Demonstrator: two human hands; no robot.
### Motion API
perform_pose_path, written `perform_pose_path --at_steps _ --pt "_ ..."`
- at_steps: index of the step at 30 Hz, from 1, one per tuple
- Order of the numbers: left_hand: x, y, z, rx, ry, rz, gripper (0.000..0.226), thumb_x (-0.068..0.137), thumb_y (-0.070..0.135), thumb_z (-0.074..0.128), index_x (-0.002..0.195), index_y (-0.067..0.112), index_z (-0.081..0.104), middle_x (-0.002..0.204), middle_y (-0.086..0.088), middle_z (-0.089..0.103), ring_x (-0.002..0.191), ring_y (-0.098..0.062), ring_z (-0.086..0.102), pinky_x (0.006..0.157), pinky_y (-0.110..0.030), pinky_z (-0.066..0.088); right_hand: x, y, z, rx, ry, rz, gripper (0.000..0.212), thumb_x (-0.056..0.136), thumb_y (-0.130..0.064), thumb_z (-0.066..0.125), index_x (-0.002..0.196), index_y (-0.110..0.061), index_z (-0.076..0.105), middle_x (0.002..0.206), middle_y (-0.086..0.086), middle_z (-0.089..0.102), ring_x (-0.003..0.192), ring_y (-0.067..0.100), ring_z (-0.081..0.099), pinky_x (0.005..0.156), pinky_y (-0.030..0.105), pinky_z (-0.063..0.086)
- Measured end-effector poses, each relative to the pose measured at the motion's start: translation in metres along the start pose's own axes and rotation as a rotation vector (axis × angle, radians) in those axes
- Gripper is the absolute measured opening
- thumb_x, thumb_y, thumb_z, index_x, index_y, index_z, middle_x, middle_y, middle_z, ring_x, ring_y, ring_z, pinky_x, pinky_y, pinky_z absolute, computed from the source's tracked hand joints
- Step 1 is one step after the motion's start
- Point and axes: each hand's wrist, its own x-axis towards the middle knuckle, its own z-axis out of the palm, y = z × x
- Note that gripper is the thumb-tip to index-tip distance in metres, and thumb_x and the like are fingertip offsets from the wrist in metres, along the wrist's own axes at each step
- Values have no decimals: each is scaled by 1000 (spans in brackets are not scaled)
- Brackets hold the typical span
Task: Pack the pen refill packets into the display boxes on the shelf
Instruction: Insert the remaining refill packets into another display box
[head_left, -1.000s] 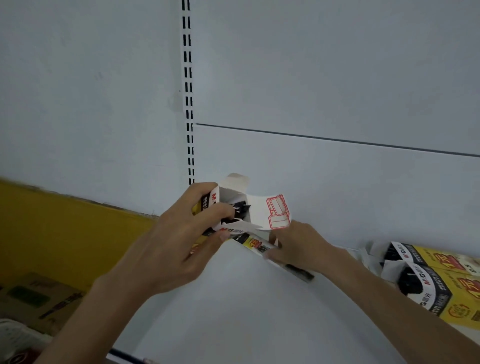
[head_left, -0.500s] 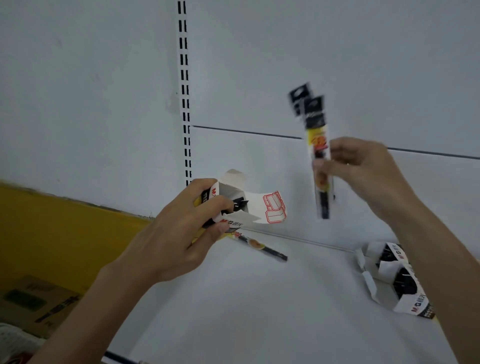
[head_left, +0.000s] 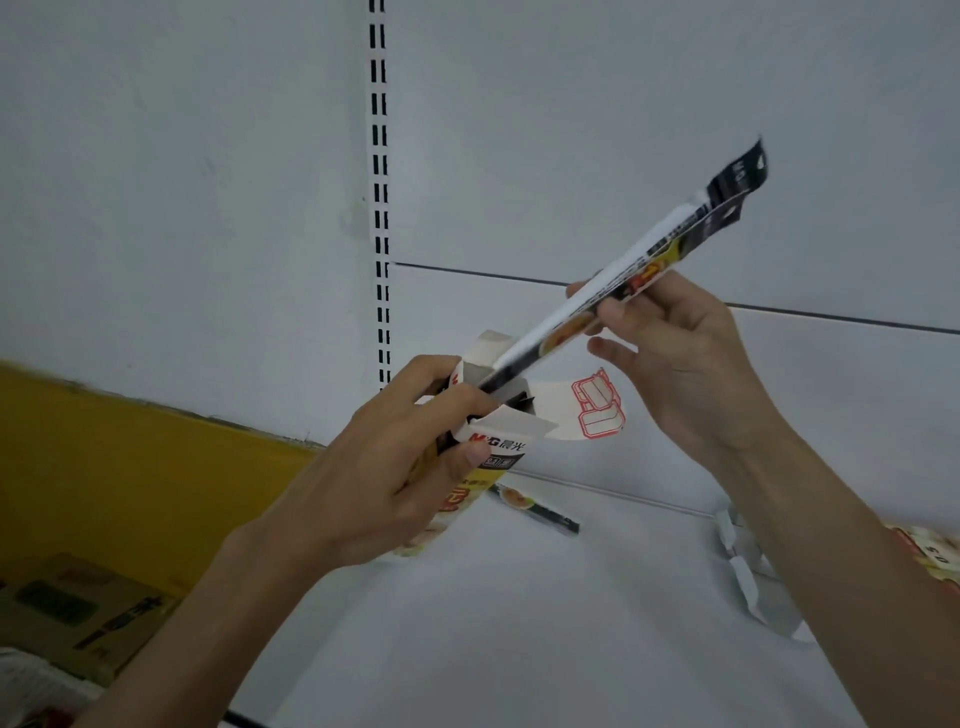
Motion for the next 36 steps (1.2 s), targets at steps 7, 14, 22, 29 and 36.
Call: perform_pose_path --at_steps 7,14,22,29,36 --pt "3 0 5 -14 39 -3 21 92 44 35 108 35 46 109 11 43 97 -5 48 69 -9 41 -2 3 23 -520 -250 98 17 75 -5 73 90 -12 69 81 -1 72 67 16 62 47 24 45" --pt "3 -2 6 -27 69 0 22 92 42 37 109 33 47 111 8 47 99 -3 48 71 -7 42 6 -5 18 -389 -108 -96 15 66 -14 74 75 -26 72 78 -7 72 75 13 64 72 29 52" --pt "4 -3 6 -37 80 1 23 93 40 37 111 32 48 113 4 49 99 -7 51 74 -16 44 7 2 31 -721 -162 -55 14 66 -28 76 77 -32 67 77 -11 67 72 8 58 79 33 48" --pt "5 -4 11 -15 83 -1 21 92 43 36 107 33 47 112 6 48 102 0 48 73 -9 44 9 -3 42 -986 -390 -23 15 80 -12 64 77 -22 74 75 2 70 72 12 61 65 25 48" --pt "6 -5 12 -26 112 22 30 90 34 43 120 30 41 110 17 49 103 4 47 82 -6 39 4 -6 35 -1025 -585 -5 29 92 -14 50 77 -34 66 74 18 62 88 36 56 73 42 44"
